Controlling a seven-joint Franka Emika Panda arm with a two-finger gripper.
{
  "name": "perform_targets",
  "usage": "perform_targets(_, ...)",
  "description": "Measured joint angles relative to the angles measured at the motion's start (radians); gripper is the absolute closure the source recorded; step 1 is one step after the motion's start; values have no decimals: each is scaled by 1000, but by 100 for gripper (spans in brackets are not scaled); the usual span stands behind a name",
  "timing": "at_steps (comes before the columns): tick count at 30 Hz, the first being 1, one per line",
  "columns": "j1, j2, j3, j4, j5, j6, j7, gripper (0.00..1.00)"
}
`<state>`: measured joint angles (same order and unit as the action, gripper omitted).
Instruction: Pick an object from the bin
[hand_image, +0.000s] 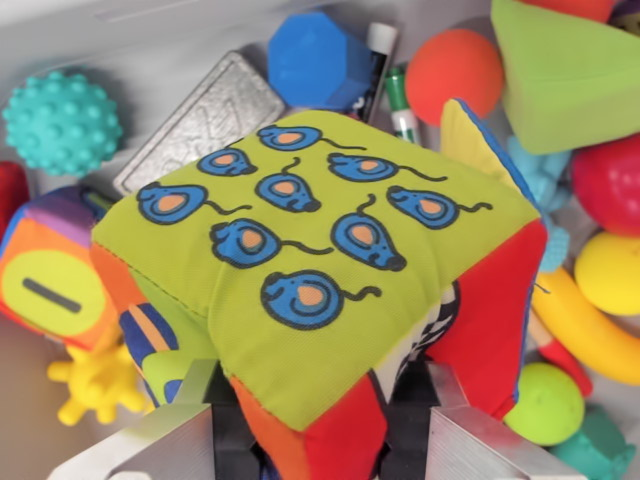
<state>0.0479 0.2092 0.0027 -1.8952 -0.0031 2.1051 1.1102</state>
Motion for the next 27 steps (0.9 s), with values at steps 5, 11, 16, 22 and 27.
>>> perform_targets(5, 0, -16, 0, 28, 0, -45, 0, 100)
perform_targets(11, 0, -35, 0, 65, 0, -99, 0, 100)
perform_targets(16, 0, -45, 0, 95, 0, -140, 0, 100)
perform_targets(22, 0, -54, 0, 135, 0, -189, 0, 100)
perform_targets(27, 0, -59, 0, 165, 0, -224, 0, 100)
